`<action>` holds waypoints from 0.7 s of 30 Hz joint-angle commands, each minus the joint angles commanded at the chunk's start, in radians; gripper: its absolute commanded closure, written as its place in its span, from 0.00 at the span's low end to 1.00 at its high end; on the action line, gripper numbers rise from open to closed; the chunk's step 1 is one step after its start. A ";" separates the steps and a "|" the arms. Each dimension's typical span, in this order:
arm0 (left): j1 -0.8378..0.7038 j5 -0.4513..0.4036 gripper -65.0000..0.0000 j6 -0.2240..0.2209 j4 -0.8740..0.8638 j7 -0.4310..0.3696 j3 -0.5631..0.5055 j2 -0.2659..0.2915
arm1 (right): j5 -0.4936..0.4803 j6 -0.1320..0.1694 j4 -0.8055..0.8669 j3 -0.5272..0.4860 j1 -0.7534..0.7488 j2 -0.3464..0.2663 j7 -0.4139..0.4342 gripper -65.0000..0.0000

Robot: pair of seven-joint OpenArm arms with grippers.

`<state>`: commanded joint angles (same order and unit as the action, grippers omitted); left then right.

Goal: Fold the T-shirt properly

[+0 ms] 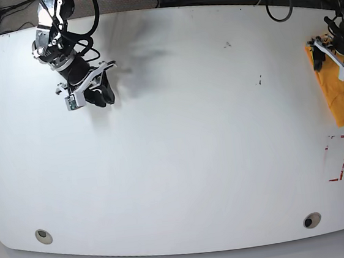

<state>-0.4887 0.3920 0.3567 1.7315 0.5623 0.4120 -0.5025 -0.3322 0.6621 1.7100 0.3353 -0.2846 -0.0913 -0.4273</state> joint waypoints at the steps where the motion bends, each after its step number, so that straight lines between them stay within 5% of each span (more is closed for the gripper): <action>1: -0.005 0.000 0.28 0.000 -0.002 0.000 0.000 0.003 | -0.002 0.000 0.000 0.000 0.000 0.000 0.000 0.79; 13: -0.018 0.000 0.28 0.003 -0.157 0.000 0.044 -0.014 | -0.002 0.000 0.000 0.000 0.002 0.000 0.000 0.79; 21: -0.023 -0.002 0.29 0.143 -0.201 0.003 0.164 -0.038 | -0.002 0.000 0.000 0.000 0.000 0.000 0.000 0.79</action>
<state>-0.5117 0.3905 0.4994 1.5305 0.5654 0.5762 -0.5409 -0.3337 0.6621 1.7100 0.3353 -0.2846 -0.0913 -0.4273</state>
